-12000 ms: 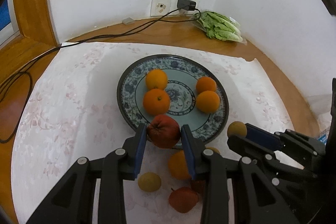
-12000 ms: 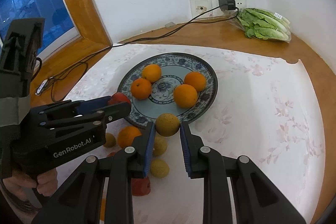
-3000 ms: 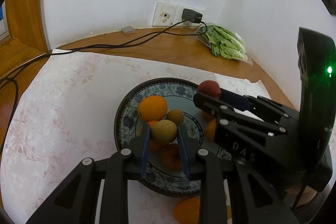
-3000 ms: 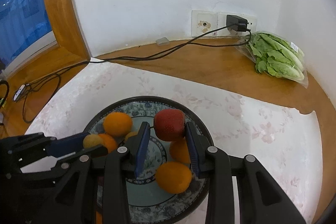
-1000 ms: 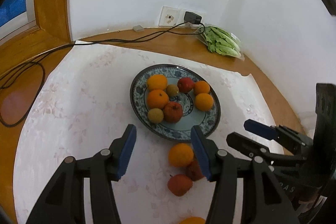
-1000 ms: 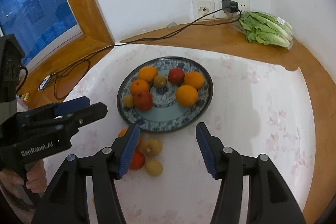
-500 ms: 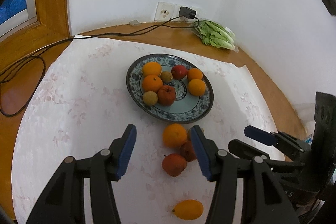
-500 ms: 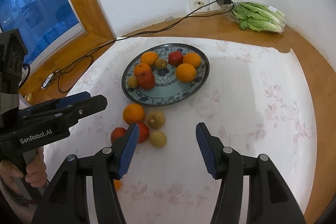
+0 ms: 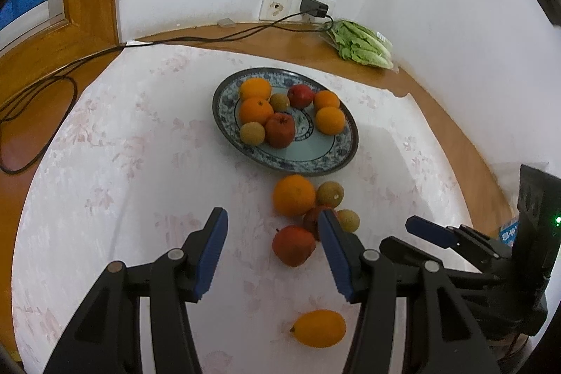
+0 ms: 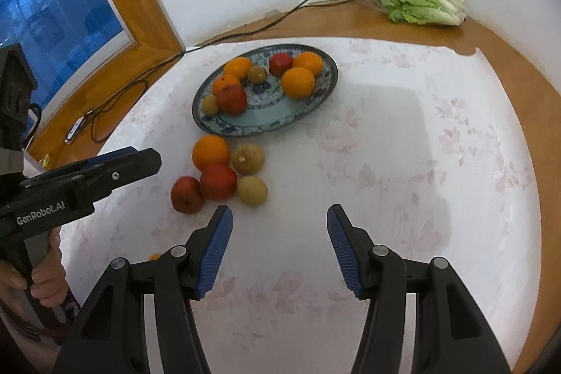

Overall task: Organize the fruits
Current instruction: 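Withdraw both open tools from the plate toward the fruit pile, then grasp an orange with the left tool while the right tool grasps another orange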

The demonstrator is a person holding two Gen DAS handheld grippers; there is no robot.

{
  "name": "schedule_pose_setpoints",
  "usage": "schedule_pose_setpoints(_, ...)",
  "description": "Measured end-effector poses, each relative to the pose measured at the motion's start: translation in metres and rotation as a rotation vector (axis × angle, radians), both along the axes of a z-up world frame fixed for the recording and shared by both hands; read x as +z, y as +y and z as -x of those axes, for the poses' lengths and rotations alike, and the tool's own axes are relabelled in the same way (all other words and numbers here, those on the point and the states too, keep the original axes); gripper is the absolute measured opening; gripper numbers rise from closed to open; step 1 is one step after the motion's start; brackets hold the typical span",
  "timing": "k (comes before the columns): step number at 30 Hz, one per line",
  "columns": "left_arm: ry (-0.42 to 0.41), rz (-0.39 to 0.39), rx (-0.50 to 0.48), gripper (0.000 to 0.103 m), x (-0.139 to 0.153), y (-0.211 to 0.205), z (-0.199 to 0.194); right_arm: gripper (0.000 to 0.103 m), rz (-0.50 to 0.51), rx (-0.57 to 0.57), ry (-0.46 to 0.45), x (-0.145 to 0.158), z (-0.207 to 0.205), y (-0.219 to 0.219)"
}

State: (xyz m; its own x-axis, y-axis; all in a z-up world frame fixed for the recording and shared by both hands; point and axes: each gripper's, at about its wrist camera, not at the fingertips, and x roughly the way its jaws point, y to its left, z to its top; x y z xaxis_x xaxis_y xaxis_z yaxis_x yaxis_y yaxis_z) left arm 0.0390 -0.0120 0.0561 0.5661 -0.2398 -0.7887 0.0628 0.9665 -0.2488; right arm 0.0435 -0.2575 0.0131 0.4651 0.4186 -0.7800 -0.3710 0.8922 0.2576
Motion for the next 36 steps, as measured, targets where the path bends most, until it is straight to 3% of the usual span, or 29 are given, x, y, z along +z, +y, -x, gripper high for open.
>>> schedule_pose_setpoints(16,0.024,0.007,-0.006,0.057,-0.012,0.001,0.012,0.057,0.01,-0.013,0.036,-0.015,0.008,-0.006)
schedule_pose_setpoints(36,0.057,0.031,-0.1,0.057,-0.012,-0.018,0.047,0.057,0.015,-0.017,0.035,-0.013,0.022,-0.009)
